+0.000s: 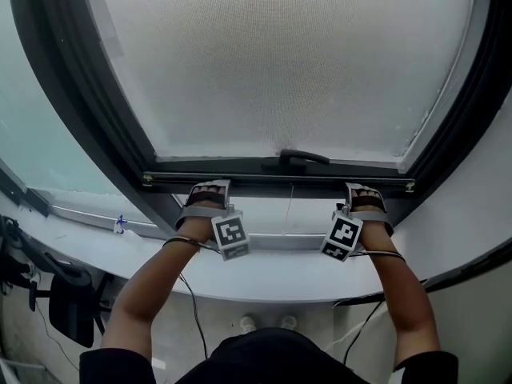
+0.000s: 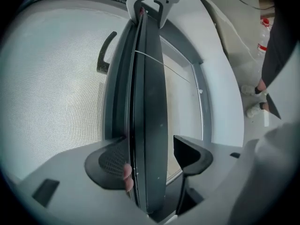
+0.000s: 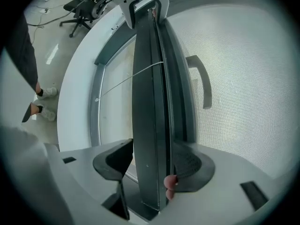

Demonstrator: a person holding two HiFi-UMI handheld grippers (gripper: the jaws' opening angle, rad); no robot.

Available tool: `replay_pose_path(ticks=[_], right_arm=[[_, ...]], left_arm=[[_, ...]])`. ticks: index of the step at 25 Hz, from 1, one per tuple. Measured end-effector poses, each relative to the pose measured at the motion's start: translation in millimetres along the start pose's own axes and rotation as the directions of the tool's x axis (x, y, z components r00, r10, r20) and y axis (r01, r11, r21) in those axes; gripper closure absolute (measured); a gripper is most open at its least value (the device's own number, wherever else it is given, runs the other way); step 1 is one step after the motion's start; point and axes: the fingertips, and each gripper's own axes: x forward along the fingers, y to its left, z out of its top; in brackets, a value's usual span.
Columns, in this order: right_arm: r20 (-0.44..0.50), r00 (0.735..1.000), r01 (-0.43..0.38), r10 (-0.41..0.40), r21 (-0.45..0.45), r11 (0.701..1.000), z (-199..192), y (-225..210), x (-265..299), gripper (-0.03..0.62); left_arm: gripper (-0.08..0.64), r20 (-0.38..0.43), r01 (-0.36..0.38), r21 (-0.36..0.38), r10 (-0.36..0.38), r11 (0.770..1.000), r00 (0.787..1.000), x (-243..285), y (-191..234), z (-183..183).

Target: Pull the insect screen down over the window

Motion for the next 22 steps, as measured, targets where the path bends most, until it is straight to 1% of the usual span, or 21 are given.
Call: replay_pose_path(ticks=[5, 8, 14, 17, 19, 22], right_arm=[[0.034, 0.998, 0.057, -0.058, 0.041, 0.998, 4.7, -5.6, 4.0, 0.337], [0.053, 0.995, 0.080, -0.083, 0.069, 0.994, 8.6, -7.5, 4.6, 0.337], [0.063, 0.996, 0.060, -0.065, 0.067, 0.996, 8.1, -6.5, 1.1, 0.337], [0.061, 0.995, 0.072, -0.077, 0.080, 0.994, 7.8, -9.0, 2.9, 0.337], [0.056, 0.995, 0.077, -0.081, 0.080, 0.994, 7.9, -10.6, 4.1, 0.337], [0.057, 0.995, 0.076, -0.080, 0.071, 0.995, 8.8, -10.4, 3.4, 0.337]], left_arm=[[0.249, -0.008, -0.008, 0.006, 0.008, 1.000, 1.000, 0.7, -1.4, -0.3], [0.249, -0.016, -0.031, 0.014, 0.031, 0.999, 0.999, 2.3, -0.1, 0.0], [0.249, 0.008, -0.001, -0.011, 0.001, 1.000, 1.000, -2.0, -2.5, 1.4], [0.249, 0.018, -0.012, -0.025, 0.012, 1.000, 1.000, -1.0, -0.1, 2.2], [0.253, 0.012, -0.017, -0.027, 0.017, 0.999, 1.000, 0.2, 1.1, 2.5], [0.256, 0.003, 0.005, -0.017, -0.005, 1.000, 1.000, -0.3, 0.2, 1.9]])
